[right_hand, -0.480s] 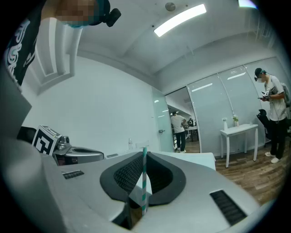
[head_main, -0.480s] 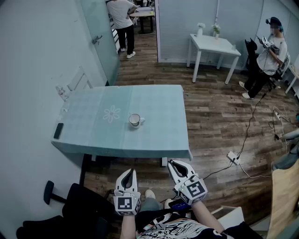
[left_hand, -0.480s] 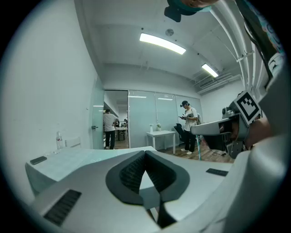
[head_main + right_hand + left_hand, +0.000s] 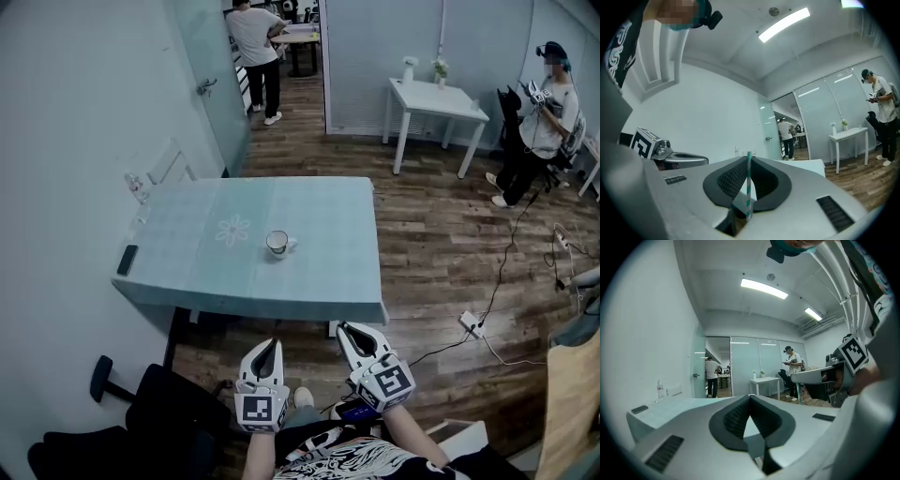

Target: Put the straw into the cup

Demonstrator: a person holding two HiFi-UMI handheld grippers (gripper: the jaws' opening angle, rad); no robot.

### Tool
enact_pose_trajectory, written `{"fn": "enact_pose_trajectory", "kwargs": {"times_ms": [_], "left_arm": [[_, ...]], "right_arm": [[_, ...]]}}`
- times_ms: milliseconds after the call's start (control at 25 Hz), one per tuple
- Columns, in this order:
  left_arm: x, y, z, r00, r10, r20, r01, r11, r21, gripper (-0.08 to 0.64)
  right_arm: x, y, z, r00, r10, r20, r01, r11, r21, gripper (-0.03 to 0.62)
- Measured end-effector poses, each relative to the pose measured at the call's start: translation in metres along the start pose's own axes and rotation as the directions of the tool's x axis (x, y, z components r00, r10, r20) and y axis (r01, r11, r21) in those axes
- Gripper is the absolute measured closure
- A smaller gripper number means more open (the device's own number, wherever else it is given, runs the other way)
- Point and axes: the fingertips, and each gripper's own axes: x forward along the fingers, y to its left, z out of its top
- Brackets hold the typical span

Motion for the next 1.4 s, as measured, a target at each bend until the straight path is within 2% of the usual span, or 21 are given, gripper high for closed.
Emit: {"fn": "enact_pose_trajectory", "kwargs": {"times_ms": [360, 920, 1400], "left_arm": [[-0.017, -0.007, 0.0, 0.998, 0.056, 0.002, -0.056, 0.998, -0.032, 0.549], [0.0, -0.014, 0.0, 0.999, 0.045, 0.001, -0.045, 0.997, -0.068, 0.548], [0.047, 0.02, -0.007, 0.998, 0.06, 0.0, -0.06, 0.994, -0.094, 0.548]], "right_arm": [[-0.013, 0.014, 0.009, 0.997, 0.061, 0.039, -0.06, 0.998, -0.023, 0.551], [-0.011, -0.006, 0.01, 0.997, 0.068, 0.039, -0.068, 0.998, -0.017, 0.551], [0.039, -0.036, 0.002, 0.998, 0.063, 0.01, -0.063, 0.998, -0.016, 0.551]]}}
